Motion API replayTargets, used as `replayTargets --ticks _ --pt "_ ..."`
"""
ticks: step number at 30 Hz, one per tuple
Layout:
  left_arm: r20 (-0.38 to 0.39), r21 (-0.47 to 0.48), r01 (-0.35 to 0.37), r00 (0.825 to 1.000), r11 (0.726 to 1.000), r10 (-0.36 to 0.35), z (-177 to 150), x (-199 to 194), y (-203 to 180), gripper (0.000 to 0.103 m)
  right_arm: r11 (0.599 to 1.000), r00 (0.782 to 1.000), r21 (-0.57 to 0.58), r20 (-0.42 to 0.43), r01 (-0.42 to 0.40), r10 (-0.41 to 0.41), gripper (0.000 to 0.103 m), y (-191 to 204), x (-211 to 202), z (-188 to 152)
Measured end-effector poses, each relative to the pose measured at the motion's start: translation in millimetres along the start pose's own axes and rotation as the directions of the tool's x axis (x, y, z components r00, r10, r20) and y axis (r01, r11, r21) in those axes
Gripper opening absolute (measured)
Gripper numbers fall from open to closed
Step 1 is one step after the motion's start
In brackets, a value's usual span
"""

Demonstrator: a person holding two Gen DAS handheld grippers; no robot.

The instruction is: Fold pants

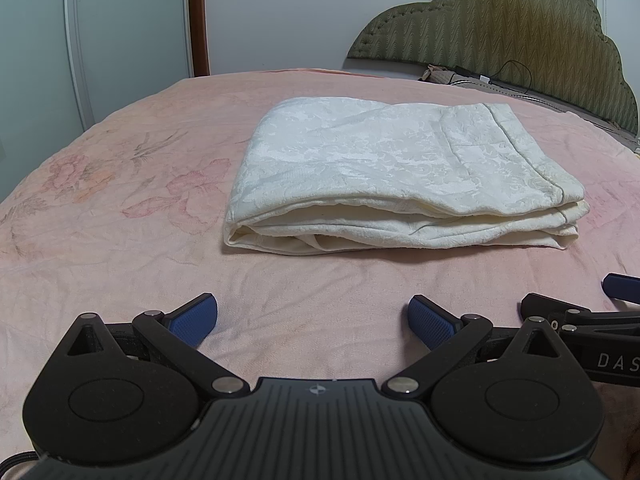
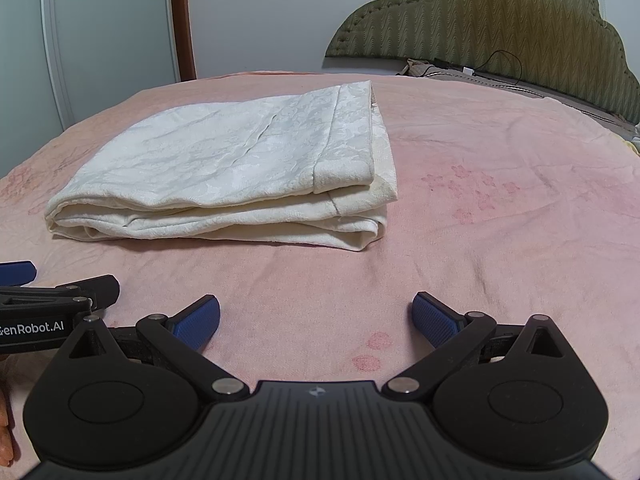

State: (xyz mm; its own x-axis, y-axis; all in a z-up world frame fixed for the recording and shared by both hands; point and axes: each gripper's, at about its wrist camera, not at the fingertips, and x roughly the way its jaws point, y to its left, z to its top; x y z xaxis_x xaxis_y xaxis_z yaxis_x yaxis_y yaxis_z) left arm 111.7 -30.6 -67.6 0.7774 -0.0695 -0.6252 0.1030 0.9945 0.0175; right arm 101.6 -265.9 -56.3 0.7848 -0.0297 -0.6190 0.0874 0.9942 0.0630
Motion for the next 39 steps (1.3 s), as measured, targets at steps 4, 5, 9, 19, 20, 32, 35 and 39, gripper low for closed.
replayTargets --ticks 4,5,9,19,20,32,35,39 --pt "0.0 0.001 -0.001 1.0 1.0 0.001 0.0 -0.1 0.0 0.103 1.0 1.0 0.0 0.0 0.001 -0.001 0.103 0.0 -0.2 -0.1" --pt "0.0 0.002 -0.001 1.0 1.0 0.001 0.0 -0.2 0.0 0.103 1.0 1.0 0.001 0.0 0.0 0.0 0.103 -0.3 -0.2 0.0" --pt "0.001 0.004 -0.003 1.0 1.0 0.003 -0.2 0.0 -0.3 0.103 1.0 1.0 -0.002 0.0 0.003 -0.003 0.103 -0.5 -0.4 0.0" --pt "-0.001 0.0 0.0 1.0 1.0 0.0 0.9 1.0 1.3 0.103 1.0 1.0 -0.003 0.002 0.002 -0.002 0.103 0.5 -0.3 0.1" --pt "-0.003 0.001 -0.001 1.0 1.0 0.001 1.8 1.7 1.9 0.103 1.0 1.0 -0.003 0.002 0.002 -0.002 0.103 0.6 -0.1 0.1" --pt "-0.004 0.005 -0.01 1.0 1.0 0.01 1.1 1.1 0.3 0.103 1.0 1.0 -0.001 0.002 0.001 -0.001 0.103 1.0 -0.3 0.5" --pt "-0.004 0.005 -0.009 1.0 1.0 0.009 1.1 1.2 1.0 0.103 1.0 1.0 -0.001 0.002 0.001 -0.001 0.103 1.1 -0.2 0.5" --pt "-0.004 0.003 -0.008 1.0 1.0 0.008 0.8 1.1 1.1 0.103 1.0 1.0 -0.001 0.002 0.001 -0.001 0.103 1.0 -0.2 0.5"
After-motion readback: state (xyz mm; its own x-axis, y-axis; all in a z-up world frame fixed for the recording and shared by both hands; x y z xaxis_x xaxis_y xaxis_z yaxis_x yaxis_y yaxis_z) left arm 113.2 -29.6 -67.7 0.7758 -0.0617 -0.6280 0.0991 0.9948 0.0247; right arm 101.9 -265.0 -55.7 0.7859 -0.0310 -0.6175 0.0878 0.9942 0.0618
